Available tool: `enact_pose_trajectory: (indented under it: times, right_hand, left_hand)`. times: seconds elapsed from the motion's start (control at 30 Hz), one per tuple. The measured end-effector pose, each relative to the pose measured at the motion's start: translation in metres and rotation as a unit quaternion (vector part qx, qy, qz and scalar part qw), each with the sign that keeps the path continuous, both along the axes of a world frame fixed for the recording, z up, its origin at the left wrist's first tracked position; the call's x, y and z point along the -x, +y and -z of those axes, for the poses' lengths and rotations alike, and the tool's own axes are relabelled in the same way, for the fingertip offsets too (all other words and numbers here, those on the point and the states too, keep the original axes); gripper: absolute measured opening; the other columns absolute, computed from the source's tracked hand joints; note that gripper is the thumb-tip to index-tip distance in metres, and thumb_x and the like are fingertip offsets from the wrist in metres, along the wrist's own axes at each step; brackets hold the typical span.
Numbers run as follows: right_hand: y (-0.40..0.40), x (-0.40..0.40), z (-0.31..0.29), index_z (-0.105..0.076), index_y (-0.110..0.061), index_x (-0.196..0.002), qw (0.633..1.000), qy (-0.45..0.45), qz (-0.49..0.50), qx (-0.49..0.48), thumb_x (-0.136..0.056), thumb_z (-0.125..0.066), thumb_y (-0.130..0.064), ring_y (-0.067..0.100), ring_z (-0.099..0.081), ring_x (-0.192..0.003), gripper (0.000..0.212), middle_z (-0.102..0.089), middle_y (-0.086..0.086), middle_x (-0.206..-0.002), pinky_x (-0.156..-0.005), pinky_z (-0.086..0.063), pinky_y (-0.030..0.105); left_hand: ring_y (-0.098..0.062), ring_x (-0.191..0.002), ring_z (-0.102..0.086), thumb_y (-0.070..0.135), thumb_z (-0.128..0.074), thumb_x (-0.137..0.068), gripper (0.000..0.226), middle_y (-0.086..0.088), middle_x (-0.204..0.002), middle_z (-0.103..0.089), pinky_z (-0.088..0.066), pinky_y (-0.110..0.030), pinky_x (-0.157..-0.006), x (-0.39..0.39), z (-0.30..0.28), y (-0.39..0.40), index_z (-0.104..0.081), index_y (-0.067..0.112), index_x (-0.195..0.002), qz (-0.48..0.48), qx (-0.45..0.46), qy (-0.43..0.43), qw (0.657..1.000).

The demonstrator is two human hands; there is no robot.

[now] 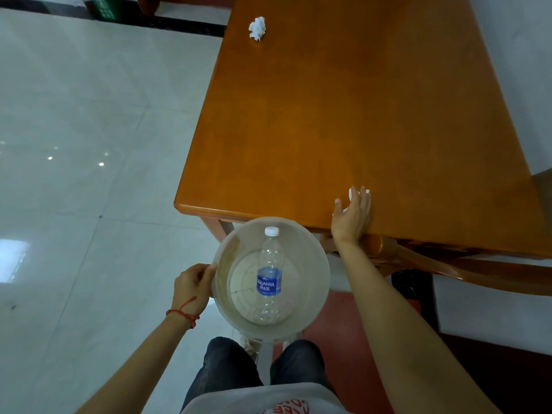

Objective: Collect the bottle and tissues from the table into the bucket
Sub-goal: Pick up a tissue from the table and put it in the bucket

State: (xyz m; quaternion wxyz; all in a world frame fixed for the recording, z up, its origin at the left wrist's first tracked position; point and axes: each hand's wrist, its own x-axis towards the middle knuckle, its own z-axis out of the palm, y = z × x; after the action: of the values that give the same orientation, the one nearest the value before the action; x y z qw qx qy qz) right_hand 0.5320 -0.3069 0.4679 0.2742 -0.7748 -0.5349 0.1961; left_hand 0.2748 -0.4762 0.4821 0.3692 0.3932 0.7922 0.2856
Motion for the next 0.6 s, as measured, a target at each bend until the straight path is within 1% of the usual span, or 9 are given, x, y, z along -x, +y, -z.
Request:
enact_pose_trajectory:
  times: [0.07,0.13,0.23,0.33,0.4,0.5,0.6]
  right_hand:
    - [0.005,-0.004,0.004,-0.034,-0.012,-0.139,0.999,-0.020,-0.005,0.035,-0.093,-0.048,-0.024,0.025,-0.012,-0.144,0.050,-0.024,0.010,-0.154,-0.116,-0.017,0.044]
    - [0.007,-0.005,0.006,-0.031,-0.014,-0.140,0.998,-0.028,-0.013,0.051,-0.093,-0.049,-0.021,0.026,-0.013,-0.144,0.051,-0.024,0.009,-0.154,-0.116,-0.018,0.044]
    - [0.005,-0.004,0.008,-0.036,-0.012,-0.138,0.999,-0.026,-0.020,0.031,-0.091,-0.051,-0.012,0.028,-0.021,-0.141,0.049,-0.034,0.011,-0.149,-0.113,-0.023,0.043]
    - [0.001,-0.004,0.011,-0.043,-0.010,-0.134,1.000,0.011,-0.024,-0.001,-0.088,-0.053,-0.004,0.030,-0.032,-0.134,0.047,-0.045,0.015,-0.141,-0.109,-0.032,0.042]
    - [0.000,-0.003,0.010,-0.048,-0.009,-0.130,0.999,0.034,-0.018,-0.015,-0.088,-0.053,-0.002,0.030,-0.038,-0.129,0.043,-0.050,0.016,-0.136,-0.105,-0.036,0.041]
    - [-0.001,-0.002,0.005,-0.051,-0.007,-0.126,0.998,0.055,-0.009,-0.025,-0.088,-0.053,-0.001,0.030,-0.044,-0.123,0.039,-0.054,0.017,-0.131,-0.100,-0.040,0.038]
    - [-0.002,0.000,0.000,-0.053,-0.005,-0.124,0.995,0.089,0.001,-0.032,-0.087,-0.054,0.000,0.031,-0.047,-0.122,0.038,-0.055,0.018,-0.129,-0.098,-0.042,0.037]
  left_hand:
    - [-0.025,-0.066,-0.056,0.021,-0.047,-0.092,0.031,-0.005,-0.065,-0.060,-0.038,-0.018,-0.058,0.000,0.000,0.001,-0.067,-0.003,-0.087,-0.004,0.002,0.005,1.000]
    - [-0.027,-0.068,-0.057,0.020,-0.047,-0.092,0.031,-0.008,-0.069,-0.061,-0.039,-0.018,-0.059,-0.001,0.000,0.000,-0.067,-0.003,-0.088,-0.003,0.001,0.008,1.000]
    - [-0.030,-0.069,-0.059,0.021,-0.047,-0.092,0.029,-0.013,-0.073,-0.063,-0.039,-0.017,-0.058,-0.001,-0.002,0.000,-0.067,-0.001,-0.087,-0.006,-0.005,0.002,1.000]
    - [-0.026,-0.066,-0.058,0.019,-0.047,-0.092,0.030,-0.015,-0.075,-0.064,-0.038,-0.016,-0.057,-0.003,-0.004,0.000,-0.067,-0.003,-0.089,-0.010,-0.005,0.004,1.000]
    - [-0.027,-0.067,-0.057,0.019,-0.048,-0.092,0.030,-0.015,-0.075,-0.064,-0.039,-0.016,-0.057,-0.004,-0.005,0.000,-0.067,-0.003,-0.089,-0.012,-0.005,0.007,1.000]
    - [-0.029,-0.069,-0.058,0.020,-0.048,-0.092,0.029,-0.014,-0.077,-0.063,-0.041,-0.018,-0.059,-0.005,-0.007,-0.001,-0.067,-0.002,-0.089,-0.018,-0.004,-0.003,1.000]
    - [-0.029,-0.068,-0.059,0.020,-0.047,-0.092,0.028,-0.014,-0.077,-0.063,-0.042,-0.019,-0.059,-0.007,-0.007,-0.002,-0.066,-0.001,-0.089,-0.020,-0.003,-0.008,1.000]
